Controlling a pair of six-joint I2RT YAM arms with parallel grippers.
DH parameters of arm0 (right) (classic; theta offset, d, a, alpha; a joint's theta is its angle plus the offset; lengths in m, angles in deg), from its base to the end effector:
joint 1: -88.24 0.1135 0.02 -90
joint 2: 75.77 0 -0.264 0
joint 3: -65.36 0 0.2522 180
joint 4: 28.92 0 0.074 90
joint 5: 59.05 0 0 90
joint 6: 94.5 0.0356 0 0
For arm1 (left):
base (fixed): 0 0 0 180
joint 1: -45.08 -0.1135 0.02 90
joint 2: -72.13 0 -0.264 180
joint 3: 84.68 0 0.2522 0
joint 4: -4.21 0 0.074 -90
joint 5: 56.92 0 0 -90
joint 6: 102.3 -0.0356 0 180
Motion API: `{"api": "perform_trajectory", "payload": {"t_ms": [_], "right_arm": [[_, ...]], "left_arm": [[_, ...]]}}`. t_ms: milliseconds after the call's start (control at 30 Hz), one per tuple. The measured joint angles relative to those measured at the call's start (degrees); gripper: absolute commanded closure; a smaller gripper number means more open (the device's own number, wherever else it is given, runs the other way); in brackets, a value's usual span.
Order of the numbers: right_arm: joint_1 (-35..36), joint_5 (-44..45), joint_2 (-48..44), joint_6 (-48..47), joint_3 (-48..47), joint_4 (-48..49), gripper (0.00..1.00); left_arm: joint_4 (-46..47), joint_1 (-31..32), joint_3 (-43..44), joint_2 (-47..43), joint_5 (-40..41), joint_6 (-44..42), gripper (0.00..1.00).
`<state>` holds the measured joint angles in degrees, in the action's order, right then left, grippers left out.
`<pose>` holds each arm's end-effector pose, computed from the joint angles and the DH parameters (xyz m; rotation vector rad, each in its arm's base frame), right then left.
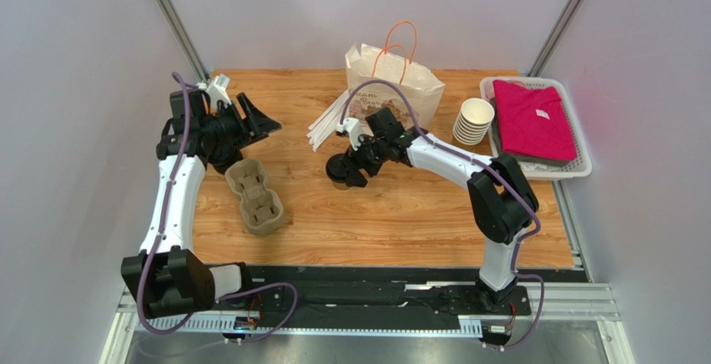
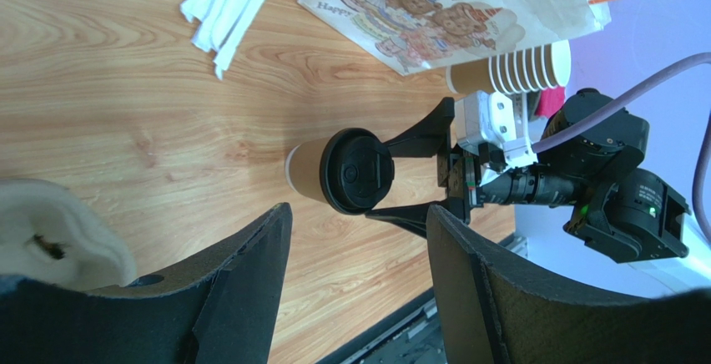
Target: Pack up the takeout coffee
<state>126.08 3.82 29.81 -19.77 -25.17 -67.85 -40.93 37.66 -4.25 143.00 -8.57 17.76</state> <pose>0.3033 0.2561 0.2168 -1.3011 2.1620 0.7553 0.2648 0.0106 0.3463 -0.2920 2.1670 -1.0169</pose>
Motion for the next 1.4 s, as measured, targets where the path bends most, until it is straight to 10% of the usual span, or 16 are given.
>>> {"api": "perform_trajectory", "payload": {"t_ms": [1400], "right_arm": [[6.93,0.46,24.57,10.8,-25.29,10.91,0.19]], "left_arm": [[-11.87,-14.71,-0.55,-2.84,-1.29,-11.72,0.31]]}}
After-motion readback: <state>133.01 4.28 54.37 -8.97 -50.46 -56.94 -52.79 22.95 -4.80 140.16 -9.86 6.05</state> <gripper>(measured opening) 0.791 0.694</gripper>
